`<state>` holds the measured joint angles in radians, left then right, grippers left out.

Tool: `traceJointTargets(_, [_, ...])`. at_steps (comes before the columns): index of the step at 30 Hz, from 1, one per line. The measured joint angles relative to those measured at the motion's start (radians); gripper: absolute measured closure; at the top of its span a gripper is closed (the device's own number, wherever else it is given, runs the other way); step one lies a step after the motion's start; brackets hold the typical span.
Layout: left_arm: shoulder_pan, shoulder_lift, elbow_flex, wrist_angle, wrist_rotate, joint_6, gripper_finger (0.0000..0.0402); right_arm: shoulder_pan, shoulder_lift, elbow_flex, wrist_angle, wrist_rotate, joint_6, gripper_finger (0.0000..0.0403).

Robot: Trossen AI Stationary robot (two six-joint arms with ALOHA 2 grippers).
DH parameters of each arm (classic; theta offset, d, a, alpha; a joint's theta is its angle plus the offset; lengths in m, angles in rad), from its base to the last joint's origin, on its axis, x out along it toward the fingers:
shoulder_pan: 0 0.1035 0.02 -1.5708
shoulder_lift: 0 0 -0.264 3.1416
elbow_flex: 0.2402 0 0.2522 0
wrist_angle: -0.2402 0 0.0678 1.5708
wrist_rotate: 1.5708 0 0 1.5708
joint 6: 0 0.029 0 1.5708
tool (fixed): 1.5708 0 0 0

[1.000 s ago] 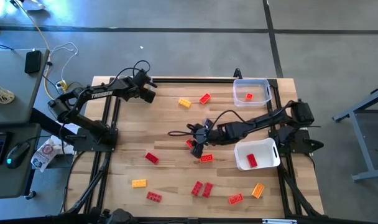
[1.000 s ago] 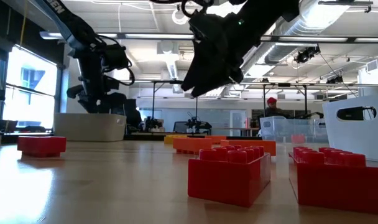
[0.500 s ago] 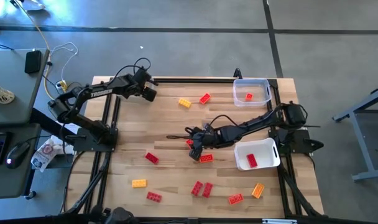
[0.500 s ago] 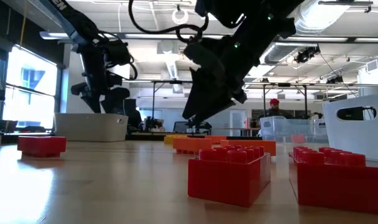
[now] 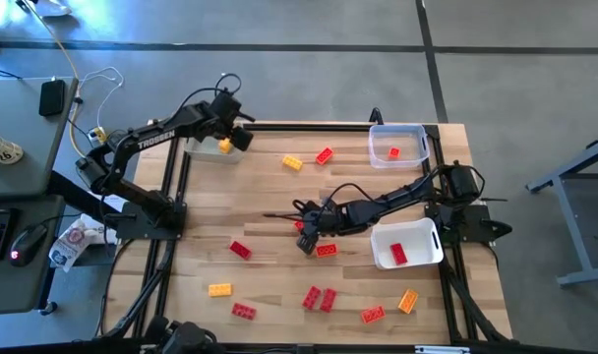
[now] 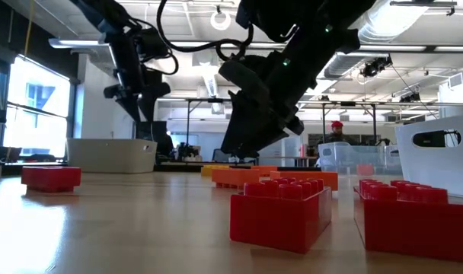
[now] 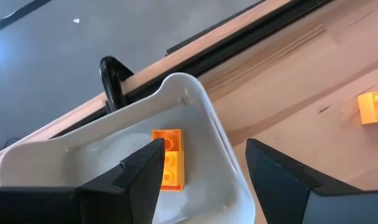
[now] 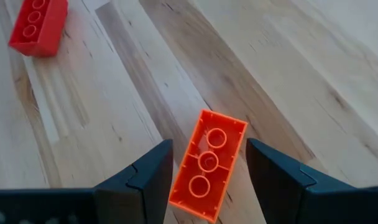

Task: Sort & place blocks by color
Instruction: Put the orange block into the transparent bin

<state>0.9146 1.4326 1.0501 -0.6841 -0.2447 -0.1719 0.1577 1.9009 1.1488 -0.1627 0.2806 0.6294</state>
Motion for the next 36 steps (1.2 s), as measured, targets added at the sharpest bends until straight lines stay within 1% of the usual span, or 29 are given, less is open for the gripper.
traceJointTargets(14, [0.001, 0.0, 0.006, -0.009, -0.004, 0.0, 0.019, 0.0, 0.08, 0.0, 0.026, -0.003, 0.026, 0.0214])
traceJointTargets(20, [0.001, 0.0, 0.006, -0.009, -0.003, 0.0, 0.019, -0.001, 0.105, 0.002, 0.032, -0.026, 0.032, 0.0217])
traceJointTargets(22, [0.001, 0.0, 0.006, -0.009, -0.002, 0.0, 0.019, -0.001, 0.105, 0.002, 0.031, -0.025, 0.043, 0.0229])
traceJointTargets(26, [0.001, 0.0, 0.006, -0.013, -0.001, 0.018, 0.019, -0.002, 0.105, 0.003, 0.029, -0.029, 0.038, 0.0288])
traceJointTargets(27, [0.001, 0.0, 0.006, -0.015, -0.001, 0.024, 0.019, -0.003, 0.105, 0.003, 0.03, -0.031, 0.025, 0.0294])
traceJointTargets(33, [0.001, 0.0, 0.006, -0.03, -0.001, 0.027, 0.019, -0.024, 0.082, 0.001, 0.014, -0.038, -0.037, 0.0294])
traceJointTargets(36, [0.001, 0.0, 0.006, -0.032, -0.001, 0.027, 0.019, -0.048, 0.054, -0.002, -0.024, -0.013, -0.068, 0.0294])
